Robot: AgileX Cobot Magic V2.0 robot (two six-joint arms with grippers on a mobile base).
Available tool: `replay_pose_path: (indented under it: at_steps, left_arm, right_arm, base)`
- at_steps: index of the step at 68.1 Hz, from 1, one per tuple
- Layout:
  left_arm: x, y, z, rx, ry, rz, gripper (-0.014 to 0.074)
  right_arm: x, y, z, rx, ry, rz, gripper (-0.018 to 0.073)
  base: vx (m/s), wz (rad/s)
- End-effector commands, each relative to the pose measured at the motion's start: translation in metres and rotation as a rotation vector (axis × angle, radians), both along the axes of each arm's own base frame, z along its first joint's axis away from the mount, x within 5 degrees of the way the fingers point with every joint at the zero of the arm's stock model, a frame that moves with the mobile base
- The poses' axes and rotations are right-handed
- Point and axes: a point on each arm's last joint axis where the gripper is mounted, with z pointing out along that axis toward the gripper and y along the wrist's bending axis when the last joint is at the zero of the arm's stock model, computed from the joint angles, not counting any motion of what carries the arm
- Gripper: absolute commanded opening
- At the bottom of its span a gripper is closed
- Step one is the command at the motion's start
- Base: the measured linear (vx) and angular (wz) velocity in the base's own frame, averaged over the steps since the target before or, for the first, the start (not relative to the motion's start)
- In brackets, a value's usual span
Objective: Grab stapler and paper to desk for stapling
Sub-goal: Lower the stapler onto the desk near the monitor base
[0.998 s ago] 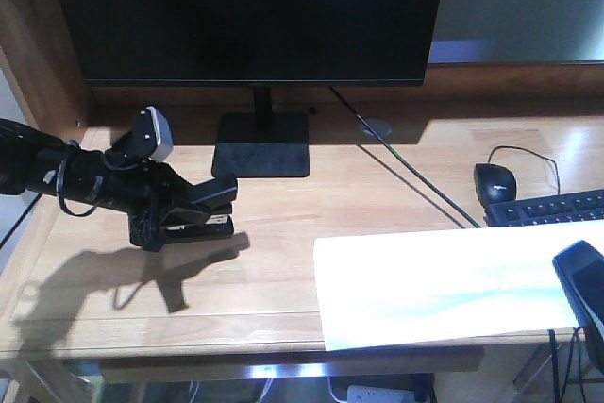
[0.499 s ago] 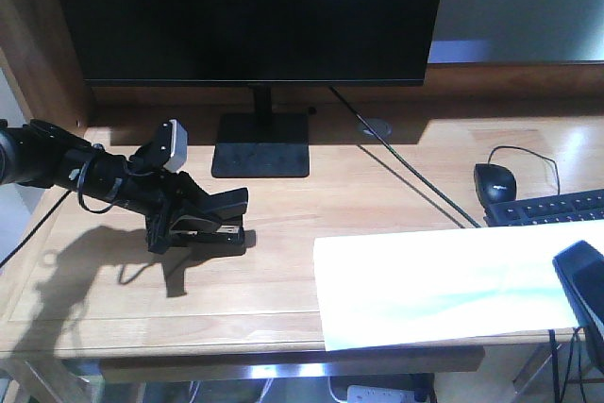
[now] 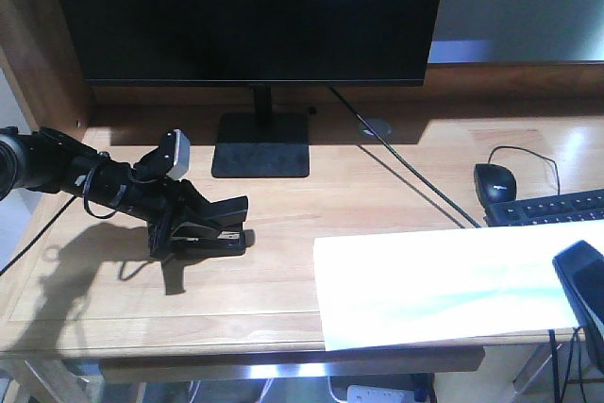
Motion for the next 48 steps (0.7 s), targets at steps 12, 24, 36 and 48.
replay_pose_path:
  at_steps: [12,24,36,48]
  left_arm:
    - [0.007,0.002,0.034,0.003,-0.100,0.026,0.0180]
    - [0.010,0.005,0.027,0.037,-0.078,0.060,0.0267]
    - [0.012,0.006,0.031,0.043,-0.084,0.094,0.0343]
    - [0.007,0.004,0.050,0.012,-0.103,0.063,0.0394]
  right_arm:
    - [-0.002,0.000,0.004,0.022,-0.052,0.012,-0.0005]
    - [-0.002,0.000,0.004,0.022,-0.052,0.012,-0.0005]
    - [-0.002,0.000,0.004,0.022,-0.052,0.012,-0.0005]
    - [-0.002,0.000,0.004,0.022,-0.052,0.012,-0.0005]
  base:
    - [0.00,0.00]
    - [0.00,0.00]
    - [0.00,0.00]
    - [0.00,0.00]
